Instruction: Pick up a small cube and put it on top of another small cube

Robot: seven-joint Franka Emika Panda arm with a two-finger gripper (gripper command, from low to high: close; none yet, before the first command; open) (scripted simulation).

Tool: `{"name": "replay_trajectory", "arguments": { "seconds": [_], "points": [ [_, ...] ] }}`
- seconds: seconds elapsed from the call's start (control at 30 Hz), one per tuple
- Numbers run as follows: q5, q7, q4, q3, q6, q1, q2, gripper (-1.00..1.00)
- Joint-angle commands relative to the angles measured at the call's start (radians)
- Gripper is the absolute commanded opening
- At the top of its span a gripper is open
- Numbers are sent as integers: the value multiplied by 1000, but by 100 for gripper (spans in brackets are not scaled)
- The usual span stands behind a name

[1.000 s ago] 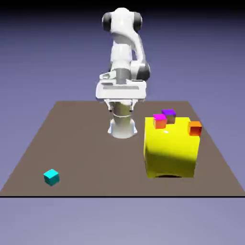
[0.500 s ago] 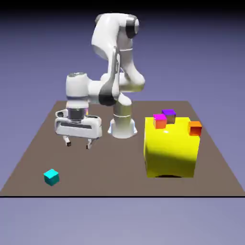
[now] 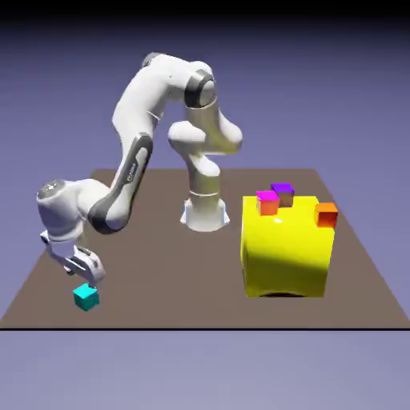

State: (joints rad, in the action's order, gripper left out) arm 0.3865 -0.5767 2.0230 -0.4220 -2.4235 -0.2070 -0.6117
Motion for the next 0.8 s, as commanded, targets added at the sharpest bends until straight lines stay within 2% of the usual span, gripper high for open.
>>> {"name": "replay_trajectory", "arguments": {
  "seconds": [0.0, 0.03, 0.07, 0.23, 0.77],
  "points": [
    [21, 13, -3, 19, -32, -14, -36, 0],
    [37, 23, -6, 35, -57, -24, -65, 0],
    [37, 24, -6, 35, -57, -24, -65, -100],
    [-44, -24, 9, -34, 68, 31, 80, -100],
    [-238, 125, 241, 284, 362, 358, 660, -100]
  ]
}}
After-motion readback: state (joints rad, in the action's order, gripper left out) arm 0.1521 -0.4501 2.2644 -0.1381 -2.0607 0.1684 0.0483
